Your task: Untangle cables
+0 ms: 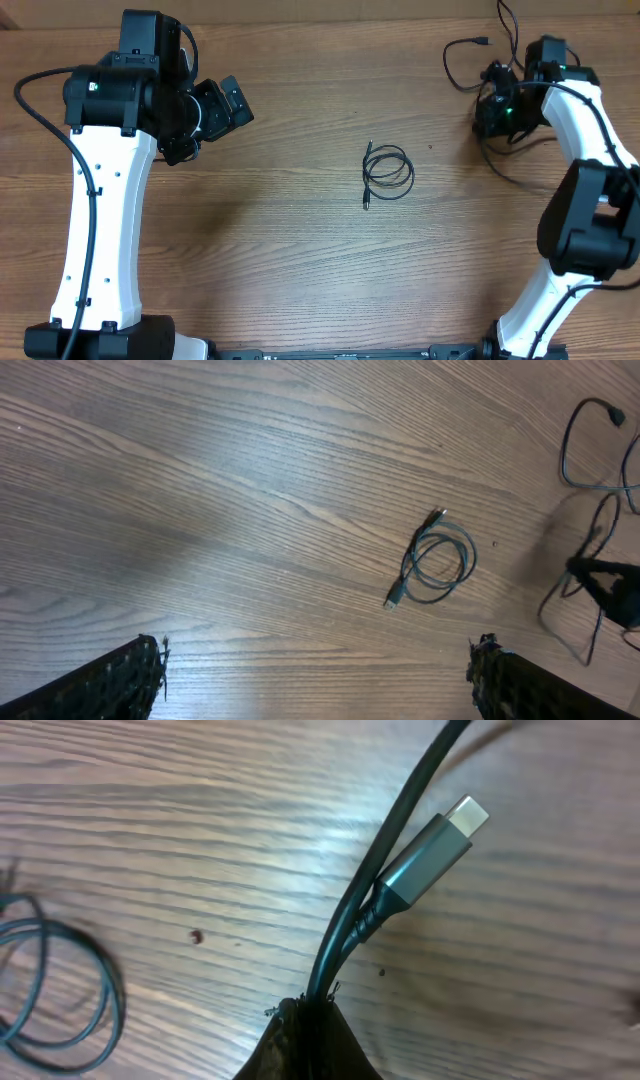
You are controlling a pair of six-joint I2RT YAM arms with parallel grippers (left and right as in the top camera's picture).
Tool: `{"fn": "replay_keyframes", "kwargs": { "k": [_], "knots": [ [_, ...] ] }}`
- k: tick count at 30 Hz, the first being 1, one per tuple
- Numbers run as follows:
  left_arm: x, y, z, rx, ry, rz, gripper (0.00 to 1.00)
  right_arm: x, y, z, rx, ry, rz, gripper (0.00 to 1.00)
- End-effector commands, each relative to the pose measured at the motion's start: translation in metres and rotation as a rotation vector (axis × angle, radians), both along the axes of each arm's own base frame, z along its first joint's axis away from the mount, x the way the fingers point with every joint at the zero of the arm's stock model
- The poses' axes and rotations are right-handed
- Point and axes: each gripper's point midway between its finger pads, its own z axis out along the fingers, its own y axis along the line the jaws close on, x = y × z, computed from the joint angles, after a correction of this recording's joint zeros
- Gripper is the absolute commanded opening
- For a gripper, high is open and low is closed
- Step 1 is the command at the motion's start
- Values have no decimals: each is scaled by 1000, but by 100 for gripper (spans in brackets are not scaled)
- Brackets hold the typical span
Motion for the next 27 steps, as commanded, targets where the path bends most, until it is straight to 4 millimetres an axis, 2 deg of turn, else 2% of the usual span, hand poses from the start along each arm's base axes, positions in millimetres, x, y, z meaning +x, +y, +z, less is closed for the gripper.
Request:
{"fn": "replay_keyframes", "kwargs": {
  "k": [1, 6, 8, 9, 12, 13, 14, 16, 17, 18, 22, 25, 27],
  "knots": [
    [-1, -3, 1, -4, -8, -29, 100, 8, 13, 23, -14, -78, 94, 4],
    [-1, -3, 2, -4, -8, -29, 100, 8, 19, 22, 5, -60, 48, 6],
    [-1, -3, 2, -4, -8, -29, 100, 7, 19, 21, 18, -45, 3, 12],
    [-1, -3, 2, -4, -8, -29, 100, 7, 19, 21, 26, -36, -23, 25],
    [-1, -3, 2, -4, -8, -29, 100, 3, 18, 20, 40, -8, -71, 45],
    [-1, -3, 2, -4, -9, -29, 100, 1, 17, 20, 44, 3, -83, 59],
    [-1, -3, 2, -4, -9, -29, 100, 0, 16, 19, 44, 11, -91, 65],
    [-1, -3, 2, -4, -9, -29, 100, -2, 12, 19, 40, 27, -146, 70],
    [-1, -3, 2, -4, -8, -29, 100, -1, 8, 19, 38, 33, -187, 80],
    [-1, -3, 2, -4, -9, -29, 100, 0, 1, 21, 34, 39, -246, 100],
    [-1, -3, 1, -4, -6, -29, 100, 1, -29, 26, 21, 46, -442, 100],
    [-3, -3, 1, -3, 0, -30, 100, -6, -70, 25, -10, 67, -666, 100],
    [-3, -3, 1, -1, -1, -36, 100, -21, -104, 22, -42, 101, -854, 100]
  ]
}}
